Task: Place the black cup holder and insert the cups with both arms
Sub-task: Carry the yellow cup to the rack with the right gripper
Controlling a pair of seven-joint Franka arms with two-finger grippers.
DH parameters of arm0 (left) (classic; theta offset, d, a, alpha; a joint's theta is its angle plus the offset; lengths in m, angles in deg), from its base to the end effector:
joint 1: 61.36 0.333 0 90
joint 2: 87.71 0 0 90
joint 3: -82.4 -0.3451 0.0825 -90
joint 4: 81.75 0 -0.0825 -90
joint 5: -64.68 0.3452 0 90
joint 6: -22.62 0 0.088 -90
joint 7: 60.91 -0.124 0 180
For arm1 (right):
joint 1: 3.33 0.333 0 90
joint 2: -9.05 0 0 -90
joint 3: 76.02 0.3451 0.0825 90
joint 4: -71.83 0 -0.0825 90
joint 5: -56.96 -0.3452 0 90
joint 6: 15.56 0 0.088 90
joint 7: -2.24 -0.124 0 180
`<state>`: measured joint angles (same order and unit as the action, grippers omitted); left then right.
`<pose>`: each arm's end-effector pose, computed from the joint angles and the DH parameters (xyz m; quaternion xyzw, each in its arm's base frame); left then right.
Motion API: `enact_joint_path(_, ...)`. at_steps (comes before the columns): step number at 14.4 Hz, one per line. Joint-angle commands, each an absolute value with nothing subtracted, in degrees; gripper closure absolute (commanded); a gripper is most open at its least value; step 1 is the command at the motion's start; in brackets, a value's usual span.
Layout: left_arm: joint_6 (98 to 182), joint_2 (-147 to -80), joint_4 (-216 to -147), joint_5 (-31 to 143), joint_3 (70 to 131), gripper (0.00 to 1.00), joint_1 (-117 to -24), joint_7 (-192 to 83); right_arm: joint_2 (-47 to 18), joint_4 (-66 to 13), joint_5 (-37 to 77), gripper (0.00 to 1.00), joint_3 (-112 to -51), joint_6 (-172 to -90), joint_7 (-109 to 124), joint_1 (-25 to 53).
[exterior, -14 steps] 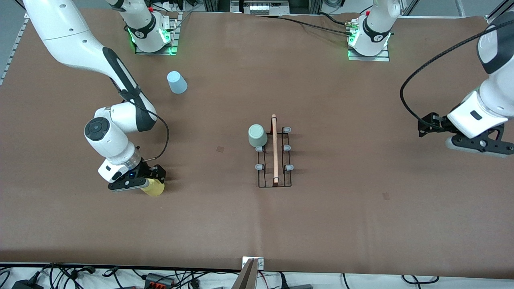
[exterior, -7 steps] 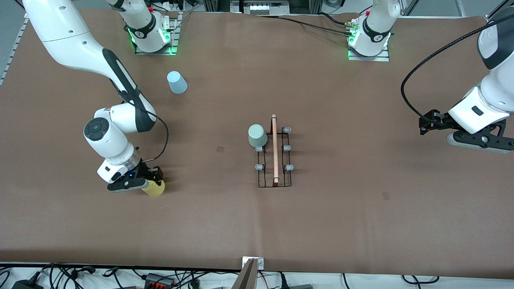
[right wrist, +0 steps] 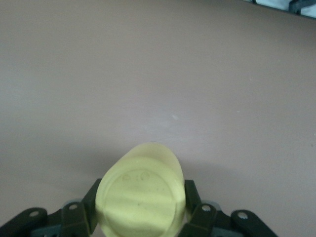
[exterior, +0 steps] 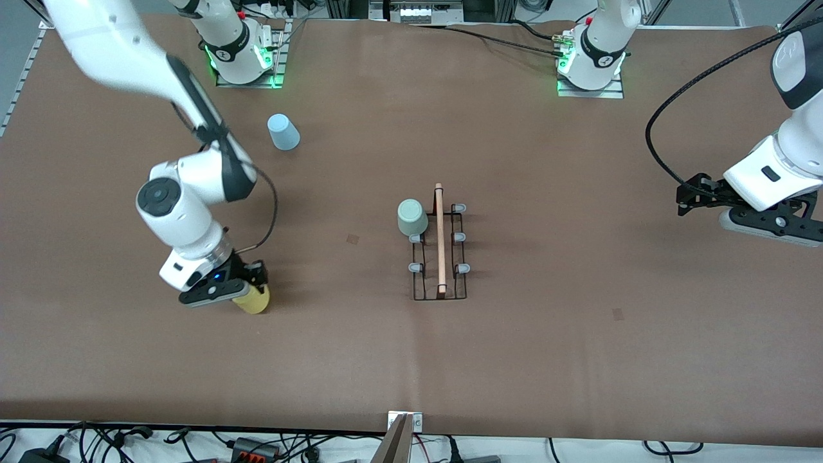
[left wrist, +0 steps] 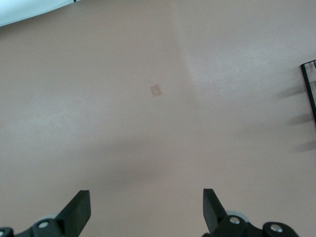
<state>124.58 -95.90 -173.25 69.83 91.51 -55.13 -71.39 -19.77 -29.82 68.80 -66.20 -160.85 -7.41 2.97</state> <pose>0.5775 -0.0136 0.5668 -0.9916 0.1236 -0.0185 0.0342 0.6490 0.1726 0.3411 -0.9837 -0.1162 -0.1374 0.0005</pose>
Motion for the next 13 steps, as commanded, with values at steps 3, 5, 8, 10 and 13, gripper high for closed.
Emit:
enact_joint_path(3,123.6,-96.1,-172.1,69.3,91.7,0.0,-54.6,-73.0,-14.0,-19.3,69.1,0.99,-66.3,-138.1,-25.3,13.7)
enact_joint_path(5,123.6,-96.1,-172.1,69.3,91.7,0.0,-54.6,-73.1,-16.8,-12.7,69.2,1.0,-66.3,-136.6,-35.1,18.7)
enact_joint_path(8,123.6,-96.1,-172.1,69.3,91.7,0.0,-54.0,-73.7,-23.2,-3.0,69.3,1.0,-66.8,-136.7,-45.7,25.5)
enact_joint_path(10,123.6,-96.1,-172.1,69.3,91.7,0.0,-54.0,-73.6,-27.6,2.5,69.3,1.0,-67.1,-137.3,-50.3,28.4)
enact_joint_path(13,123.6,-96.1,-172.1,69.3,91.7,0.0,-54.0,-73.6,-31.5,4.9,69.5,1.0,-67.0,-142.5,-53.4,30.6)
